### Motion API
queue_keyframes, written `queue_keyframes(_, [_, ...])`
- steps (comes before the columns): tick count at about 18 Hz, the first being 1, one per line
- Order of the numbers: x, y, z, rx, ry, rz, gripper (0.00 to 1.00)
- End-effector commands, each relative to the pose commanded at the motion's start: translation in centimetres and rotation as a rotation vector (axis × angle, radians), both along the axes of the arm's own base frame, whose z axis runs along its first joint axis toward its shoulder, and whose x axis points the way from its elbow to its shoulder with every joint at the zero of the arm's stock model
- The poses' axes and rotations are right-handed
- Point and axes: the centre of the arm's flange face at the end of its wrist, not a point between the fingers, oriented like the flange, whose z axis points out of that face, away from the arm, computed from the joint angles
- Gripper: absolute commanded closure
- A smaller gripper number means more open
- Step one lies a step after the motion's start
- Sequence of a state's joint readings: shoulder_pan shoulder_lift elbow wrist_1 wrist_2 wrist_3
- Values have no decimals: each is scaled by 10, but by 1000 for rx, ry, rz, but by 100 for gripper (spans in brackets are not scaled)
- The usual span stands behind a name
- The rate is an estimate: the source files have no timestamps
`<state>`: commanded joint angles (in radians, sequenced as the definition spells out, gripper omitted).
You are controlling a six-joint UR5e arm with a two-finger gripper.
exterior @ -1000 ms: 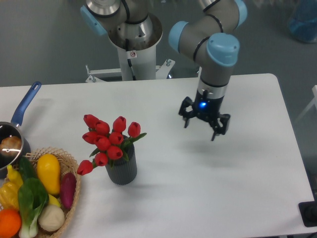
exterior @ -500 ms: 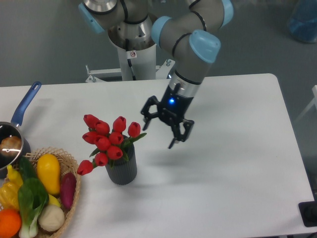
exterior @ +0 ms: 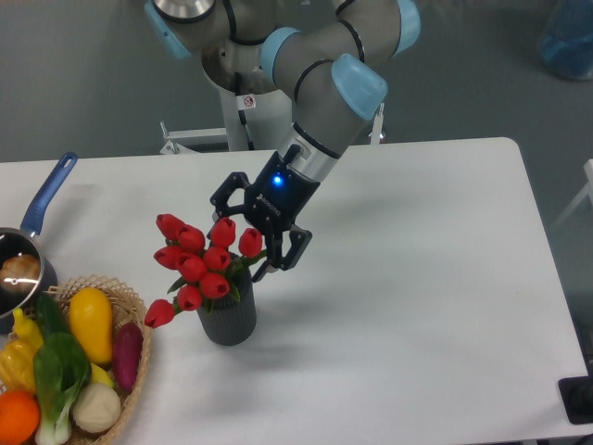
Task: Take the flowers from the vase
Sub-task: 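Close the gripper around the tulip stems above the vase rim, then lift the gripped tulips straight up out of the black vase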
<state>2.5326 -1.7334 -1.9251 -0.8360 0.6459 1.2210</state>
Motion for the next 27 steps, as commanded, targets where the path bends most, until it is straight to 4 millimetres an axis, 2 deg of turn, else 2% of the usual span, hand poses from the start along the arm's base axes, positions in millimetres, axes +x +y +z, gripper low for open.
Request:
queue_keyframes(2, [-1, 1, -6, 33, -8, -25, 1])
queue_keyframes(4, [-5, 1, -12, 74, -27, -42, 23])
queue_keyframes(7, [-7, -1, -13, 74, -29, -39, 84])
queue_keyframes(8, [-6, -2, -12, 75, -26, -39, 100])
queue_keyframes(10, [-8, -4, -9, 78, -20, -34, 100])
queue_keyframes(21, [-4, -22, 56, 128, 18, 29, 100])
queue_keyframes(27, [19, -33, 121, 195, 30, 59, 100])
